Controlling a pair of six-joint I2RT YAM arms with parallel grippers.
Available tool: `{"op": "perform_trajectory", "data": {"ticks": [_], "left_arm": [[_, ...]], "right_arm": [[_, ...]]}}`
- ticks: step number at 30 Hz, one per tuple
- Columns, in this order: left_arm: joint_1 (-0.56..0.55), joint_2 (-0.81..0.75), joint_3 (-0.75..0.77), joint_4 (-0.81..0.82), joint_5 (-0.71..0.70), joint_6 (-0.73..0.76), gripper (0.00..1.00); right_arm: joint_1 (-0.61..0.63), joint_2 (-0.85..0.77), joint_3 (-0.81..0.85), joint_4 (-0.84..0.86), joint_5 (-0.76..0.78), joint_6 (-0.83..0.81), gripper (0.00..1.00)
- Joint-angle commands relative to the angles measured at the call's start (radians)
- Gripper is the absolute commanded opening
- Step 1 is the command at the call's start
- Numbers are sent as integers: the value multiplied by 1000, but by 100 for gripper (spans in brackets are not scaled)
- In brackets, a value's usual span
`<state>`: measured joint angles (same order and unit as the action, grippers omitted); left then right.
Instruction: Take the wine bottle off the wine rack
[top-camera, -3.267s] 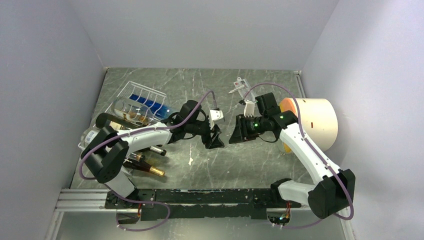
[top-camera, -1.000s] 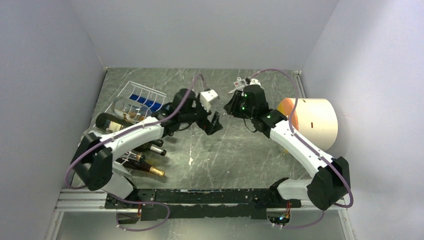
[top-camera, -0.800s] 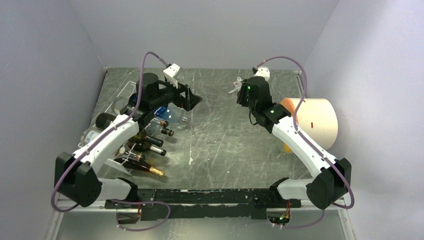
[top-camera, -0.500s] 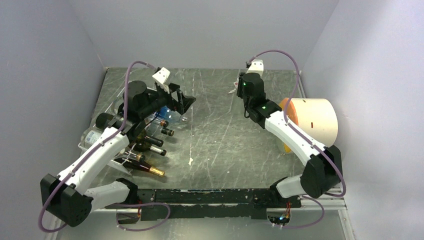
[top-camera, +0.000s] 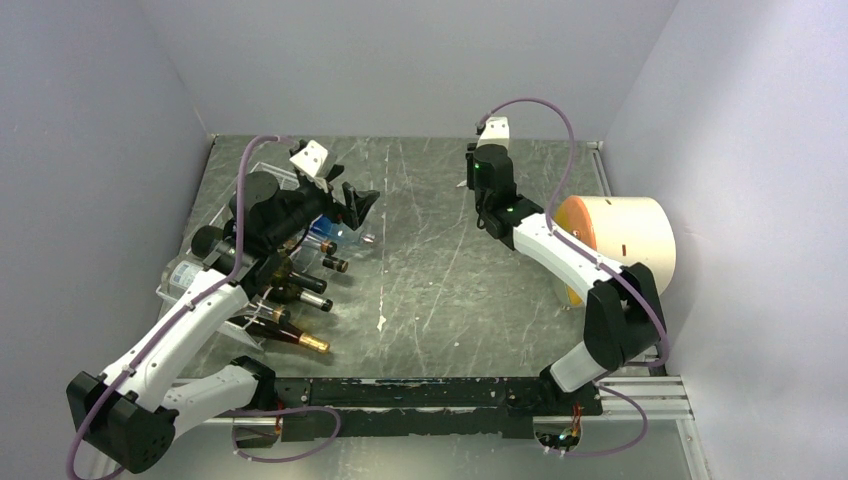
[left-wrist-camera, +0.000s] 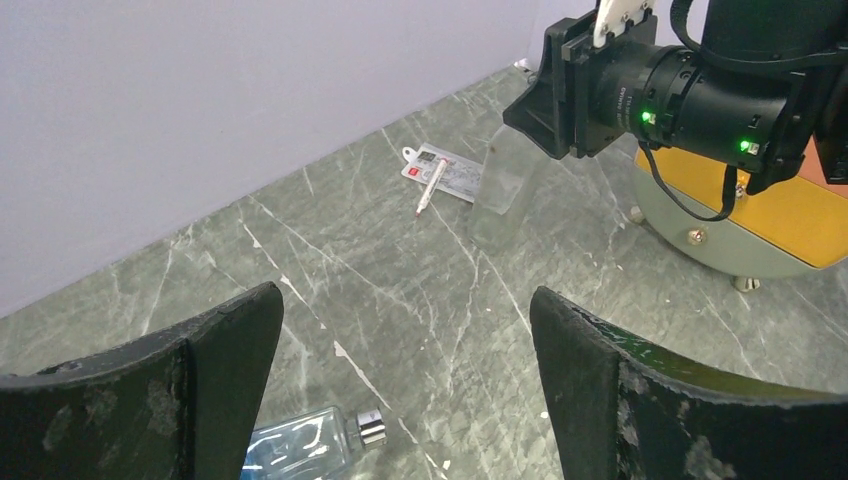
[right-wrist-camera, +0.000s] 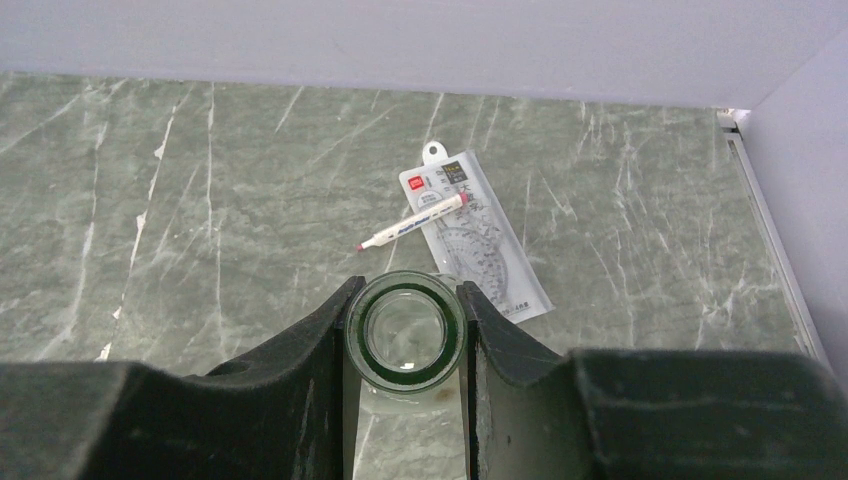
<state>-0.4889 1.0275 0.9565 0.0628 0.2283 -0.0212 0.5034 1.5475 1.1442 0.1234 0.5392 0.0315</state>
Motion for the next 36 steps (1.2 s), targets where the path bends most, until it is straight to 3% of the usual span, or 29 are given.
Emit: {"op": "perform_trajectory", "data": {"ticks": [1,6,12,20,29,36], "left_arm": [[0,-6,-2,25,-22,23,96],[0,-18,-9,26,-41,30,97],[0,-18,-9,22,-45,32,97],[0,-39,-13,25,-66,32,100],[0,-73,-19,25,-93,44,100],[1,-94,-24,21,-134,50,100]], "right_arm": [[-5,19,43,38,23,2,12],[-5,-5,-2,53,20,69,25],[-5,-6,-17,37,0,105,33],[-6,-23,-3,-3,-30,107,69],[-5,-81,122,-219,-46,141,98],[-5,-193,151,-496,-58,240,100]]}}
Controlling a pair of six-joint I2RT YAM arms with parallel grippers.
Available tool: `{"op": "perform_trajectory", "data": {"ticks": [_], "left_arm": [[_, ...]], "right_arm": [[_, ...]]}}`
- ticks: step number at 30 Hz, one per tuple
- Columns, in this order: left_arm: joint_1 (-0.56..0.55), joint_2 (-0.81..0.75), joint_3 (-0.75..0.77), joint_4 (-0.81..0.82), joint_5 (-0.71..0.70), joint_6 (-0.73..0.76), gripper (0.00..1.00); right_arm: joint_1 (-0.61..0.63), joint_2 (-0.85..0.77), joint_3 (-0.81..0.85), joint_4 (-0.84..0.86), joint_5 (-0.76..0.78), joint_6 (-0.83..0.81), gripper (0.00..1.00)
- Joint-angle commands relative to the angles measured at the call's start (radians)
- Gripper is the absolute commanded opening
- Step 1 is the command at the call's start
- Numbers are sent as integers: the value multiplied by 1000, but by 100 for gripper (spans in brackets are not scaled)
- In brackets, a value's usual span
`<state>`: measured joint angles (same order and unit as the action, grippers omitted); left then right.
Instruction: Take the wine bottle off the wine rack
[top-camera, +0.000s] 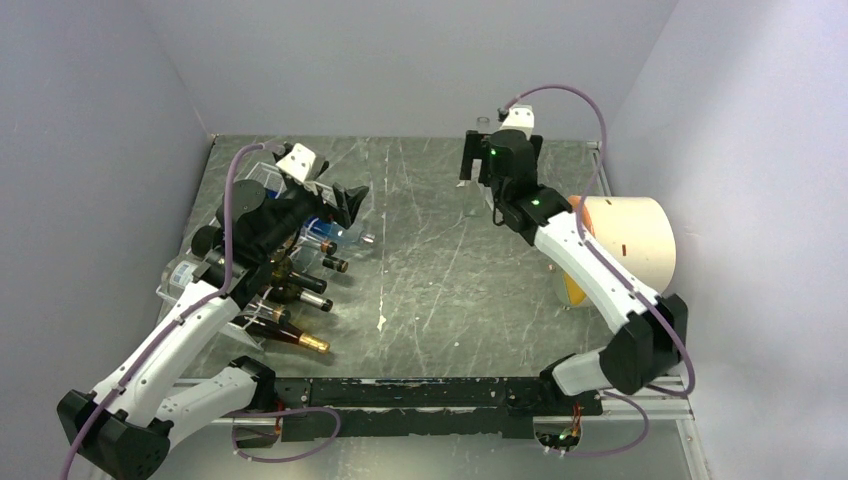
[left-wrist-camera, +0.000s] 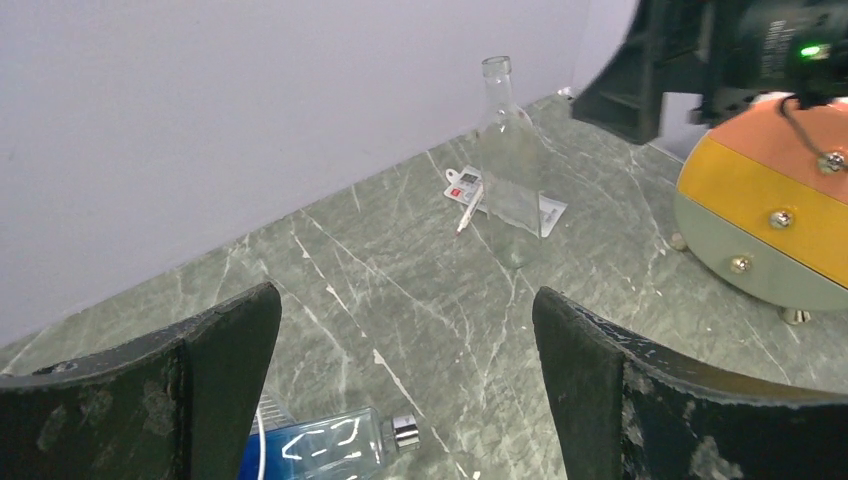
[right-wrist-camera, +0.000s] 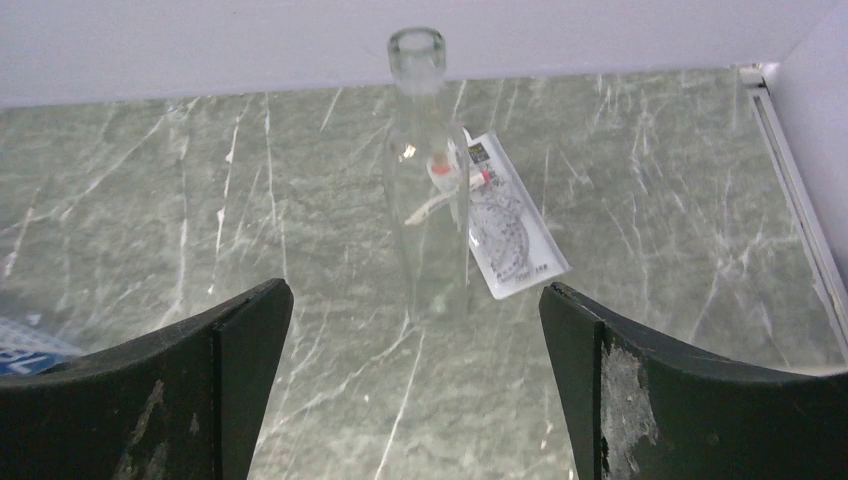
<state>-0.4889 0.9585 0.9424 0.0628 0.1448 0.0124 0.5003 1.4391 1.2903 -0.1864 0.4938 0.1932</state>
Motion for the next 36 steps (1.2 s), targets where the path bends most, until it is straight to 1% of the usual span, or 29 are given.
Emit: {"op": "perform_trajectory", "data": {"ticks": [1,7,10,14,17,19,21,23,26,28,30,33,36], "left_arm": [[2,-30,-7,15,-59,18,100],[15,-91,-24,10,-156,10,99],[28,-130,-51,37,-221,-2,99],[43,-161,-67,48,-280,-12,99],[45,-170,-70,51,-287,-12,99],[44,-169,-71,54,-279,-12,99],[44,-158,-71,52,-264,-12,99],[45,-139,-61,42,-249,-20,99],[44,-115,-54,35,-221,-31,99],[44,-102,-59,42,-202,-36,99],[44,-85,-60,51,-186,-38,99],[45,-61,-48,37,-159,-40,99],[44,-42,-48,42,-135,-42,99]], "right_arm": [[-3,-111,-17,-203,-40,95,100],[15,-278,-177,-221,-231,201,100],[44,-317,-203,-202,-330,254,98],[100,-313,-203,-155,-373,291,98],[102,-266,-213,-100,-340,285,98],[101,-199,-172,-114,-288,249,98],[101,-128,-123,-125,-196,224,99],[81,-53,-90,-112,-111,233,100],[40,90,-30,-61,-111,237,100],[23,210,73,-60,-107,242,100],[1,330,181,-88,-108,292,100],[-38,489,314,-85,-93,376,100],[-58,706,528,-176,-88,429,100]]}}
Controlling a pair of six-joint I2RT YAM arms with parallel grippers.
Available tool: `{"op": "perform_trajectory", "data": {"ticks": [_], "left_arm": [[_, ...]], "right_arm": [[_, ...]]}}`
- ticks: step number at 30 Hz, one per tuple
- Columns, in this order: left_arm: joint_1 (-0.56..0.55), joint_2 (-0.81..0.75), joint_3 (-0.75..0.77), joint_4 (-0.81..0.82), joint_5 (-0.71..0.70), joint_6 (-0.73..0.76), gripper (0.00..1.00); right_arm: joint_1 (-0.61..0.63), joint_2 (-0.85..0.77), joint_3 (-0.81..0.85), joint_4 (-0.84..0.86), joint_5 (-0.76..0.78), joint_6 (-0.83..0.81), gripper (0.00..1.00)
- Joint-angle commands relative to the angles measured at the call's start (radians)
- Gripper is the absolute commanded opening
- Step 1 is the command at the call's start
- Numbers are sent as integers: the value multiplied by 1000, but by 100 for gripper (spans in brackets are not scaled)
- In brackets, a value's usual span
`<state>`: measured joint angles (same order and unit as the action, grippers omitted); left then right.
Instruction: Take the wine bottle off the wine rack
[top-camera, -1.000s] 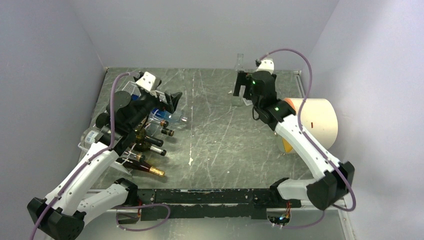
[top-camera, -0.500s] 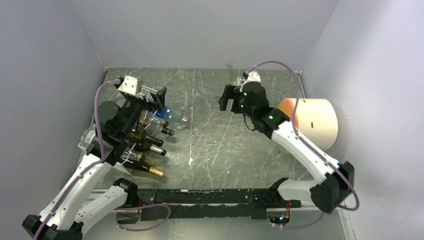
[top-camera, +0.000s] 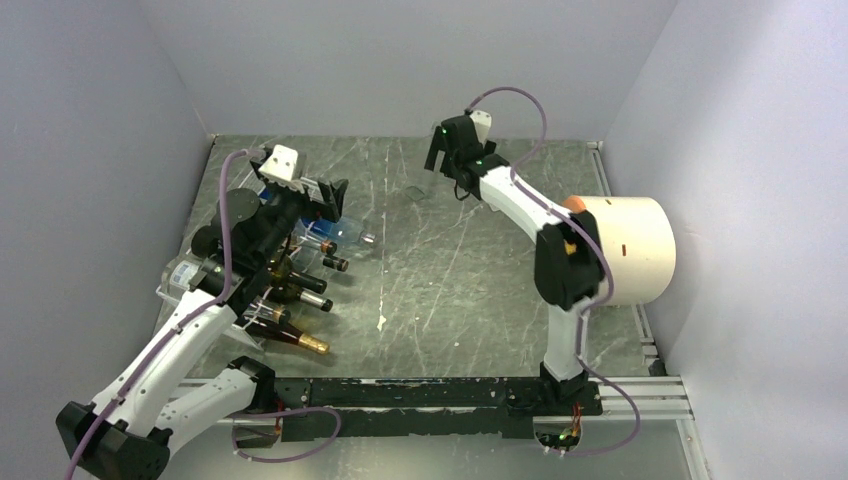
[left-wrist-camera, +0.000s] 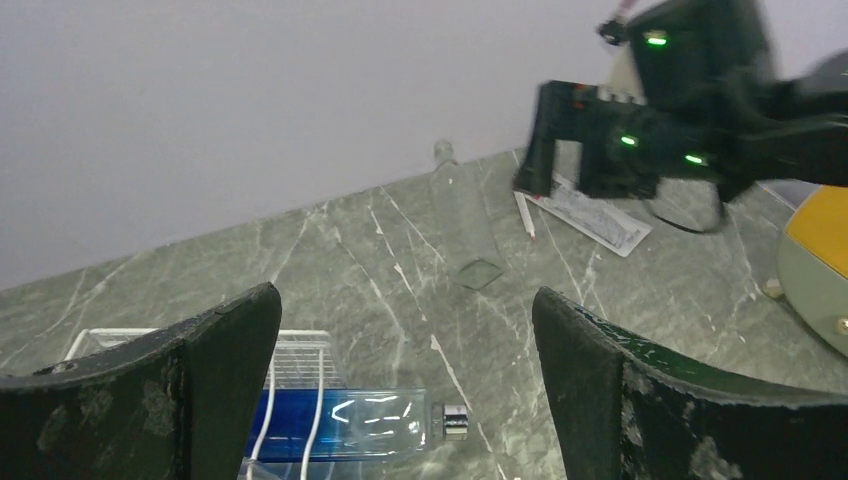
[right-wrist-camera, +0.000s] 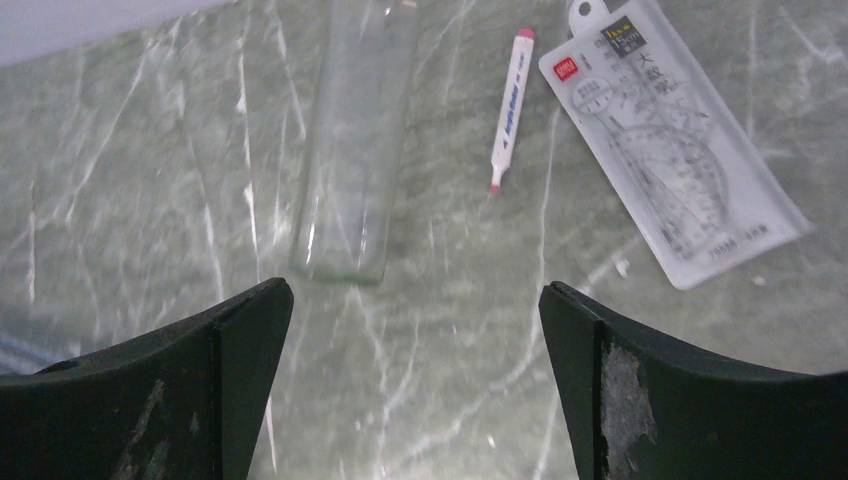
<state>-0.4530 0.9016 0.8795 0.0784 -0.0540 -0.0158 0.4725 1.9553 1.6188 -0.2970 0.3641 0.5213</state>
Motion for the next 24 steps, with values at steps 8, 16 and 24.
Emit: {"op": "perform_trajectory", "data": {"ticks": [8,16,24], "left_arm": [[9,56,30,16,106,-17,99],[10,59,34,16,122,-18,99],[10,55,33,13,114,-12,99]], "right_arm": [[-49,424,467,7,-109,81,100],[-37,565,588,85,-227,102,100],[-13,714,757,-1,-81,199,100]]}}
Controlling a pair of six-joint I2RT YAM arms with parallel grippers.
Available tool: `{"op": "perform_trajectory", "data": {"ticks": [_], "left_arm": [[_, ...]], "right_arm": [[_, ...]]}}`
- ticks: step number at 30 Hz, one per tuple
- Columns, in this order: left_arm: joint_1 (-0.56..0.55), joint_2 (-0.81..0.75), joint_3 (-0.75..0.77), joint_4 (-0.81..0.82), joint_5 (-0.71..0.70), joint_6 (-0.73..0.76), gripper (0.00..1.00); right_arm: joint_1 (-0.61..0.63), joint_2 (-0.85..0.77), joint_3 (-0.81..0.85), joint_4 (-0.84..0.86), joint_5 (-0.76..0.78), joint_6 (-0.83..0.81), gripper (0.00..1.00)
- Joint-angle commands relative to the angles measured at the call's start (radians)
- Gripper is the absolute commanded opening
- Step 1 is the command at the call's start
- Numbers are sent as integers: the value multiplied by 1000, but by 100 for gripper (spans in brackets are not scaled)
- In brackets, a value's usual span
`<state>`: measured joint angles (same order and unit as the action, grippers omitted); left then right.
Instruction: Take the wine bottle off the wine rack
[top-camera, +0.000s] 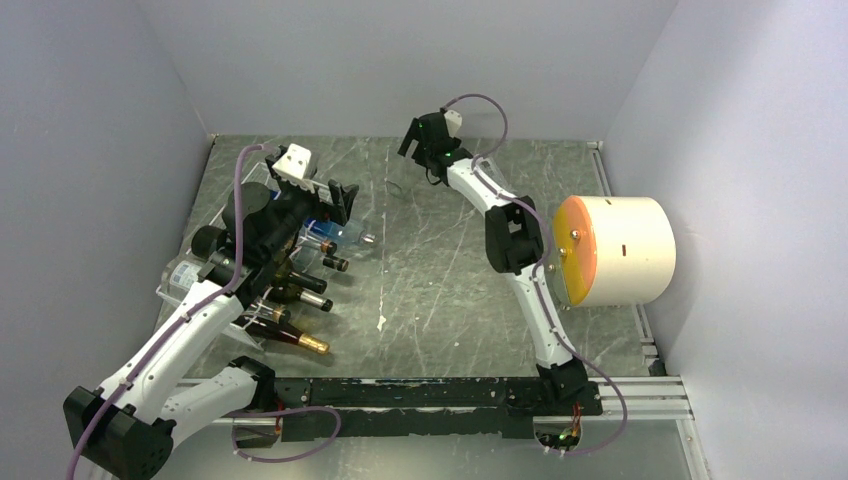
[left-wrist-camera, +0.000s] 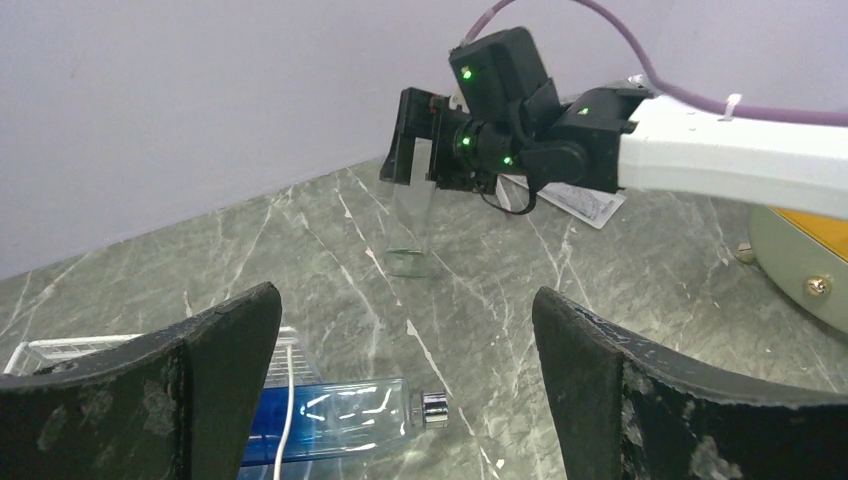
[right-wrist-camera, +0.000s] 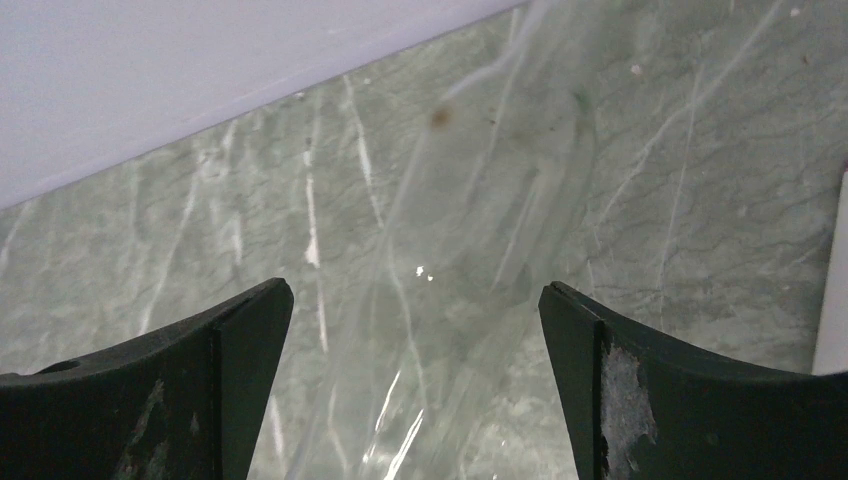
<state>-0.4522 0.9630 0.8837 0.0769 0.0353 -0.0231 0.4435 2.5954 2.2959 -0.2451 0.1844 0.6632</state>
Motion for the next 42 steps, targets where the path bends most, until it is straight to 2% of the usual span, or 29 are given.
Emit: {"op": "perform_trajectory", "data": {"ticks": [1,6,8,12,14,17,21,23,25,27,29,31,33,37,42], "left_arm": [[9,-6,29,16,26,-5,99],[9,-6,29,14,23,-3,99],[10,-7,30,14,19,-2,99],[11,-15,23,19,15,0,99],[11,-15,24,19,17,-2,99],[11,-8,28,15,27,-5,99],[10,-1,30,14,28,-5,99],[10,1,29,15,28,-5,99],[10,6,28,15,25,-5,99],[10,11,30,11,26,-6,99],[11,13,31,11,29,-9,99],[10,11,30,14,33,-10,99],[11,13,28,17,32,-11,99],[11,18,29,12,33,-9,99],[10,15,25,14,14,-1,99]], "right_arm": [[23,89,98,-51,117,43,100],[44,164,189,-154,216,-64,99],[44,141,124,-176,208,-92,92],[44,21,-77,-175,98,-174,68],[44,-94,-229,-135,5,-217,64],[71,-239,-424,-117,-38,-266,60],[75,-410,-675,-106,-125,-320,45],[88,-497,-806,-89,-186,-330,44],[123,-587,-933,-79,-192,-328,45],[163,-658,-1020,-110,-169,-316,52],[195,-701,-1084,-156,-143,-296,74],[211,-731,-1117,-195,-130,-293,89],[213,-750,-1112,-242,-90,-292,98],[210,-743,-1024,-298,-12,-301,100],[209,-597,-762,-432,59,-282,100]]}}
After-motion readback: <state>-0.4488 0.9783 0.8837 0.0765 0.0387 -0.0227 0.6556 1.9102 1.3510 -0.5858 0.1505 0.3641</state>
